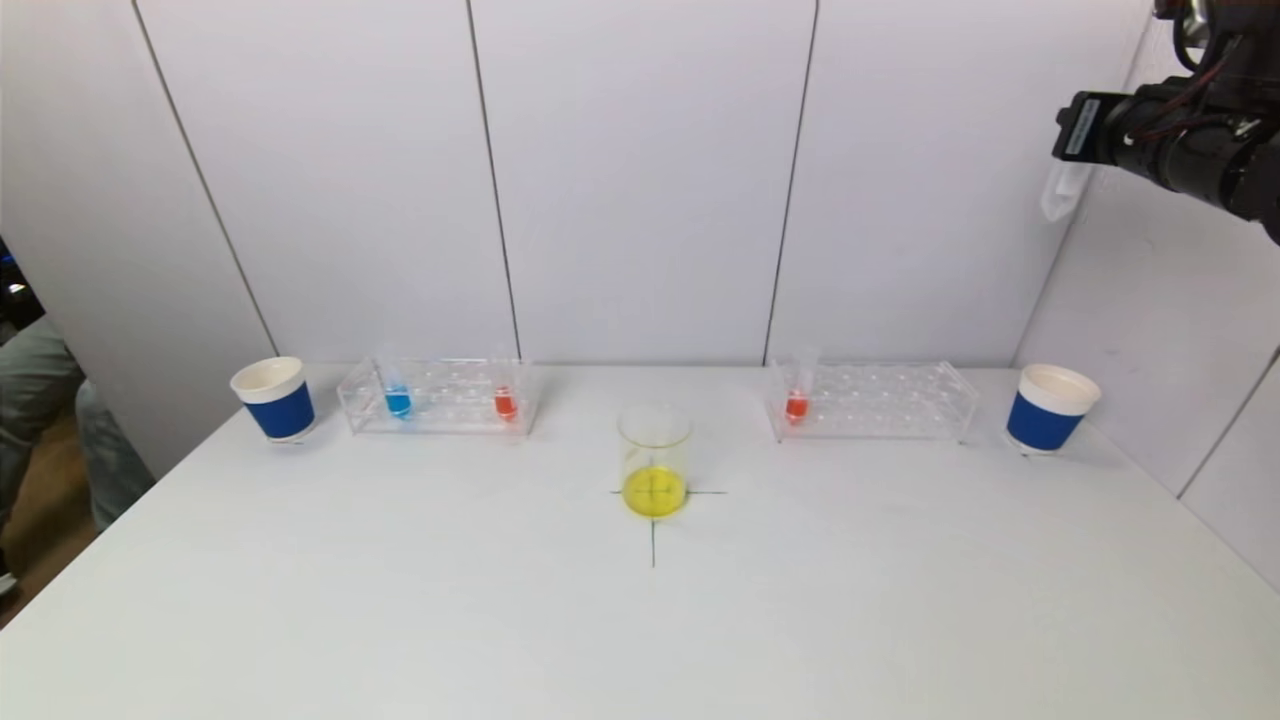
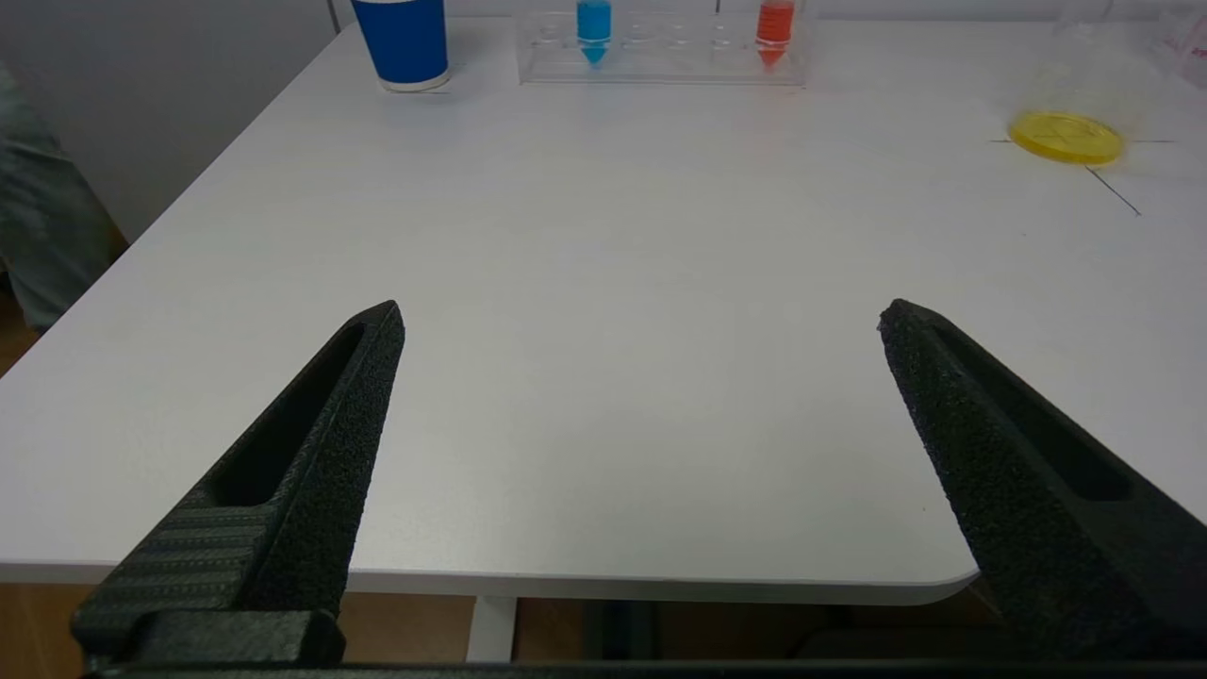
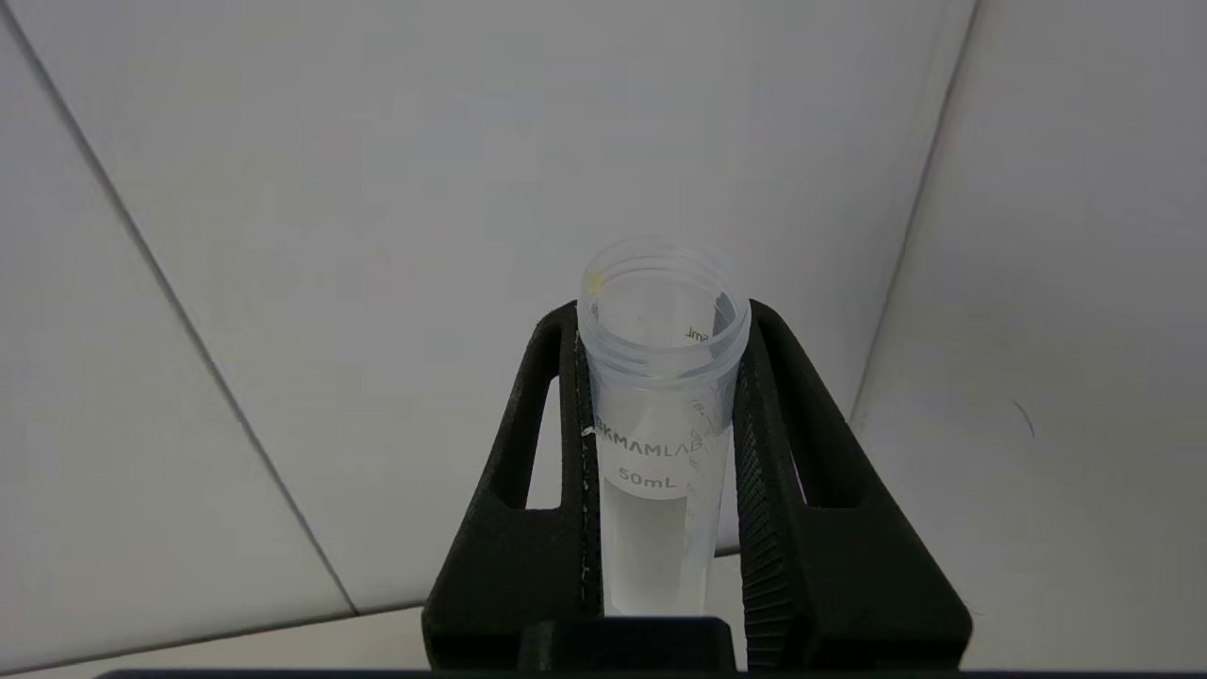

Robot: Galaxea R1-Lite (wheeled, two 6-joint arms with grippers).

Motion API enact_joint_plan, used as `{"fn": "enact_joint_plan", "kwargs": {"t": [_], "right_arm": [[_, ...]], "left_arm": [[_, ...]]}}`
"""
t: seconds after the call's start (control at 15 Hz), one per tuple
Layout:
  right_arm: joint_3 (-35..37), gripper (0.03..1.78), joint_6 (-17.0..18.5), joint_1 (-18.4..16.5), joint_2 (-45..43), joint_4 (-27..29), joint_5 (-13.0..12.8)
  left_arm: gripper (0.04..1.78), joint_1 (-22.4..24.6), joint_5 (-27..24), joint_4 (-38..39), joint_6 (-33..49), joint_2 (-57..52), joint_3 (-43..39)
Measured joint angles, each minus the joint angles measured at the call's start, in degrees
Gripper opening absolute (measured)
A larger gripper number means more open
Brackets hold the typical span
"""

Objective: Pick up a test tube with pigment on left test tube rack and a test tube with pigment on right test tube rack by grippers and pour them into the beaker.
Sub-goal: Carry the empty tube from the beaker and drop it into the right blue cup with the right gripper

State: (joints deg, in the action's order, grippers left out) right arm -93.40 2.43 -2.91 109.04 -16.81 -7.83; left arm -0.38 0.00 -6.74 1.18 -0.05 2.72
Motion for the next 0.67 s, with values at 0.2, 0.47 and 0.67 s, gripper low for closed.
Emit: {"fn": "enact_joint_plan", "kwargs": {"t": [0.2, 0.47, 0.67], "right_arm": [[-0.2, 0.46, 1.0, -5.0, 1.5, 0.0, 1.5], [0.0, 0.46, 2.2, -9.1, 4.3, -0.7, 3.1], [0.2, 0.46, 2.6, -10.4, 6.5, -0.9, 3.1]], "left_arm": [[1.76, 0.0, 0.0, 0.0, 0.0, 0.0, 0.0], [1.76, 0.0, 0.0, 0.0, 0.0, 0.0, 0.0], [1.76, 0.0, 0.0, 0.0, 0.0, 0.0, 0.0]]}}
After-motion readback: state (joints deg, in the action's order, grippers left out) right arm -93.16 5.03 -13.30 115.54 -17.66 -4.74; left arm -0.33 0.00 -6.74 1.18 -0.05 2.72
